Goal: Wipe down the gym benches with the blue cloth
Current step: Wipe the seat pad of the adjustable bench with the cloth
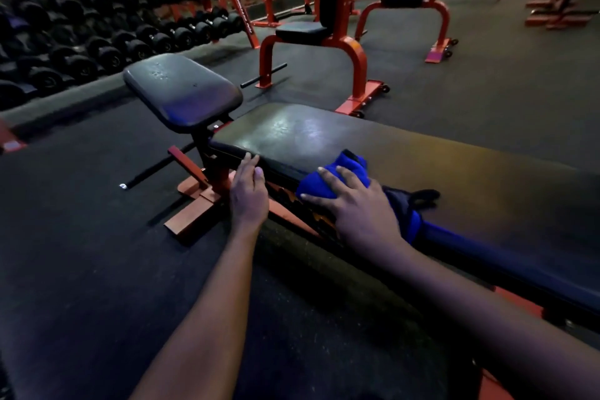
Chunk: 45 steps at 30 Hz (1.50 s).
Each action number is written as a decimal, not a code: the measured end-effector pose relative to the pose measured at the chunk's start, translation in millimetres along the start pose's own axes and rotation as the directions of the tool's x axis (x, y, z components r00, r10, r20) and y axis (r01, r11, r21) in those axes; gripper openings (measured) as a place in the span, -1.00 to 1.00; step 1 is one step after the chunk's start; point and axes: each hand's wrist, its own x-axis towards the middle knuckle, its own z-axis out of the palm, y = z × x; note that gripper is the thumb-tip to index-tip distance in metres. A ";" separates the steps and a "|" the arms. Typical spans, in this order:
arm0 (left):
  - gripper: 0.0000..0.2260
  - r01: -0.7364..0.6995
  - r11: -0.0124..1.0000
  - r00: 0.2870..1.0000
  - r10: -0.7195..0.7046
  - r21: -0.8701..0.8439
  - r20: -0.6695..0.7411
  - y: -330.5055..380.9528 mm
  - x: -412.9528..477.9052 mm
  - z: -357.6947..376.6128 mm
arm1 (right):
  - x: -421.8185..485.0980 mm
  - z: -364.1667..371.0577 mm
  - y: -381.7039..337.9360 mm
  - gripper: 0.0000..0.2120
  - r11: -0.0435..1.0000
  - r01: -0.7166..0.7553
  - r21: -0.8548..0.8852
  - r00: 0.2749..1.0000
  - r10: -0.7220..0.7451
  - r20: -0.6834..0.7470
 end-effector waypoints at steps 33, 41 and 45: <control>-0.65 -0.201 0.977 0.980 0.201 0.064 0.010 28.0 -54.8 40.1 | -124.9 20.4 46.7 -0.34 0.973 -0.187 -0.137 0.953 0.146 -0.265; -0.57 -0.350 0.925 0.937 0.344 0.146 0.070 73.3 -90.2 70.2 | -123.5 26.1 35.8 -0.42 0.942 -0.319 -0.106 0.897 0.264 -0.355; -0.58 -0.423 0.899 0.903 0.406 0.116 0.141 92.3 -105.1 85.9 | -171.5 25.0 51.5 -0.50 0.831 -0.555 0.032 0.708 0.492 -0.506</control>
